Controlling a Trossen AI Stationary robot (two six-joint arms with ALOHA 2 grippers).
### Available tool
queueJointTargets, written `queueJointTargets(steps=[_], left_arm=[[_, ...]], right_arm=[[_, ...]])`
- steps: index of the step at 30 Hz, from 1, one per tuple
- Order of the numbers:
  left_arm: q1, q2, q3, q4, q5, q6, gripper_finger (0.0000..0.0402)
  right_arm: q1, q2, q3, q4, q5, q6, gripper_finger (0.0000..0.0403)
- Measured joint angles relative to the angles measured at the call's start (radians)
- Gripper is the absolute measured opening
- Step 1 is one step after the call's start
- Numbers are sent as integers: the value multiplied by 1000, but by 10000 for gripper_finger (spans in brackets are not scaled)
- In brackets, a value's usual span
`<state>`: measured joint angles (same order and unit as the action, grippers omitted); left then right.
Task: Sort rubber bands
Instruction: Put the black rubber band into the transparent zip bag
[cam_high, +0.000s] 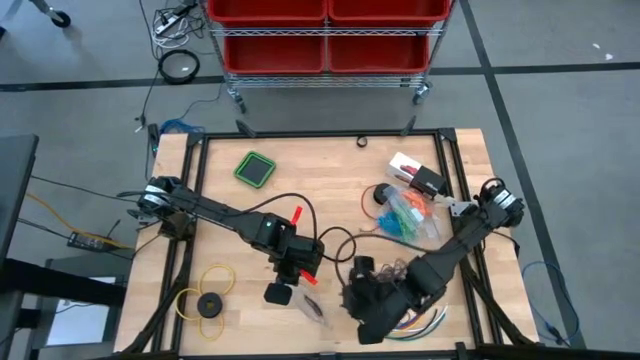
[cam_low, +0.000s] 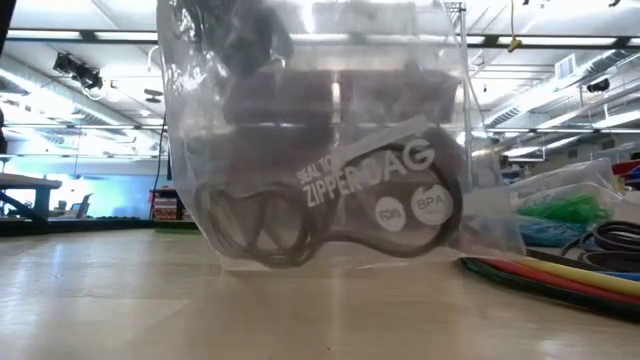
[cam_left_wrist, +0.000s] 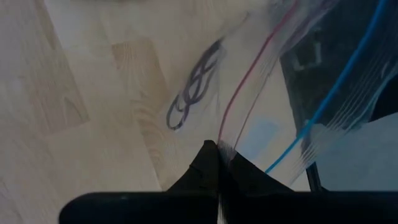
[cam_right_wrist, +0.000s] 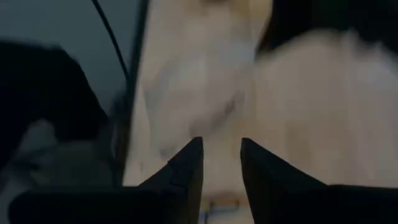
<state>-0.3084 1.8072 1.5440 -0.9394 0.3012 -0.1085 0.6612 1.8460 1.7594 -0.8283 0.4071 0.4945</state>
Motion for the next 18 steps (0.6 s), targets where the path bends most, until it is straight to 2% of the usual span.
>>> queueJointTargets(steps=[4,9,13,18], left_arm=[[0,0,0,0,0,0,1],[-1,0,0,-1,0,0,1],[-2,0,0,-1,0,0,1],[-2,0,0,3,0,0,1]], right_arm=[[60,3,-102,-33,16,100,96],[119,4,-298,62,17,229,96],[143,1,-452,141,59,340,96],[122,2,-610,287,87,349,96]])
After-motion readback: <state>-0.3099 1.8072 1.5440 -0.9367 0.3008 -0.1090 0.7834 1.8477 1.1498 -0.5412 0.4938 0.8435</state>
